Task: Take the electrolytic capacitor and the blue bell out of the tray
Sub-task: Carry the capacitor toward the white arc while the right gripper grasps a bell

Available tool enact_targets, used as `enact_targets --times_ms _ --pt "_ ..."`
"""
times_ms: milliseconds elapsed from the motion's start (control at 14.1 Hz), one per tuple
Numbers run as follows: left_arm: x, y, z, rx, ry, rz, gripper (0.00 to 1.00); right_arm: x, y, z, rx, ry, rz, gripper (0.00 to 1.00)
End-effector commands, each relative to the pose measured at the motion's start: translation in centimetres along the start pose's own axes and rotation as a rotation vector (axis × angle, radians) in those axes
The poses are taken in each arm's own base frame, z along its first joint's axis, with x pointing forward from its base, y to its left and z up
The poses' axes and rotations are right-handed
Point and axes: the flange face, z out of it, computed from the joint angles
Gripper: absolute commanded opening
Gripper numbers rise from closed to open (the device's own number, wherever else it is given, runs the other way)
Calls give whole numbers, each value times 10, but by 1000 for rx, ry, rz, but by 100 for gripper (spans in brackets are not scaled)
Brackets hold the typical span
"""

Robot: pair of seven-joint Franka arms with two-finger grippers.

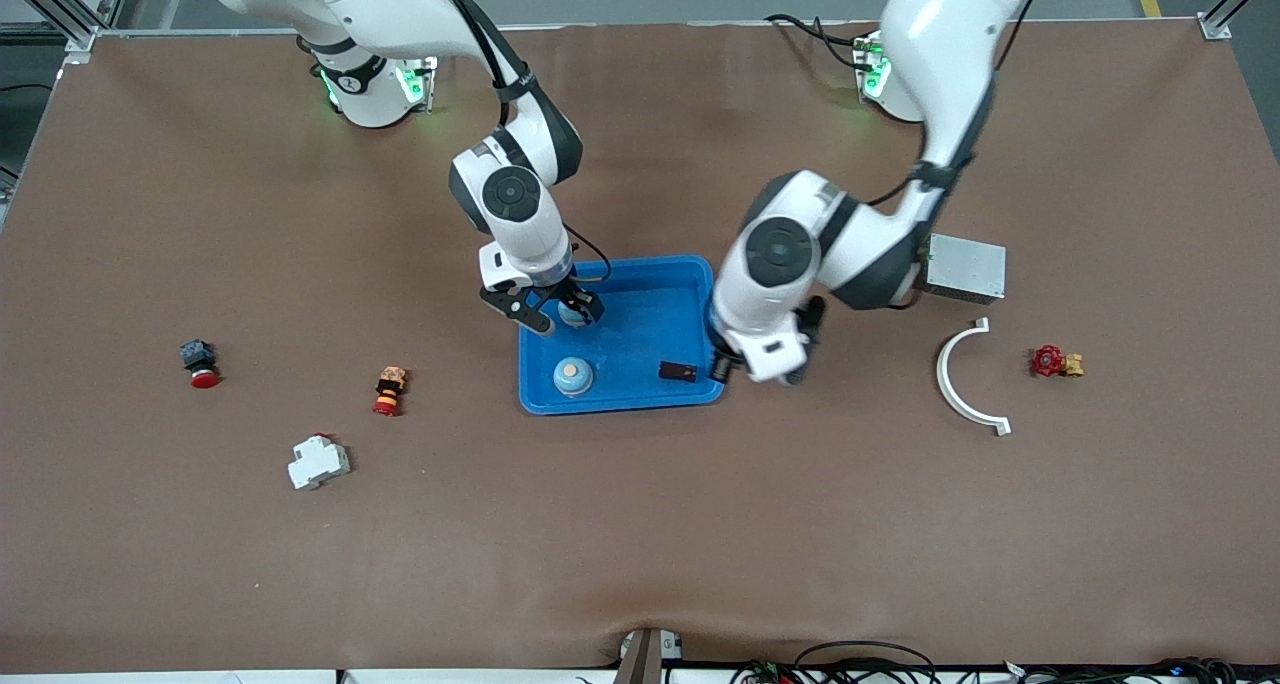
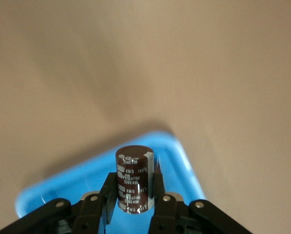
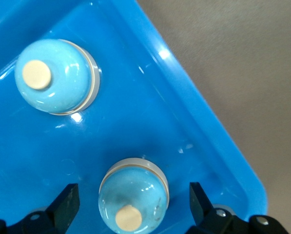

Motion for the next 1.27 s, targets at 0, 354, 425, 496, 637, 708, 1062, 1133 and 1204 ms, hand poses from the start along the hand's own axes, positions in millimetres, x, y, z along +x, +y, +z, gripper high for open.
enact_targets --times_ms 0,354,425,496,637,708,1062,1133,1204 --pt "58 -11 2 85 15 27 0 -1 -12 7 9 1 17 100" --pt "141 -34 58 175 104 89 0 -9 -13 26 2 7 1 100" --pt "152 -38 67 186 120 88 0 -9 -12 28 -1 7 1 100" --pt "164 -40 77 201 127 91 0 -11 -12 28 -4 4 -2 100" --pt "194 -42 89 212 122 76 0 -12 -12 28 -9 1 -2 94" --pt "212 -44 97 210 115 58 0 -16 -13 28 -10 1 -13 72" --pt "215 -45 112 214 104 59 100 -15 -18 18 -12 -6 -15 0" --pt "214 -44 105 209 105 55 100 -9 -19 11 -32 -17 -14 0" --pt "211 -42 96 198 103 46 100 0 -24 0 -55 -32 -8 0"
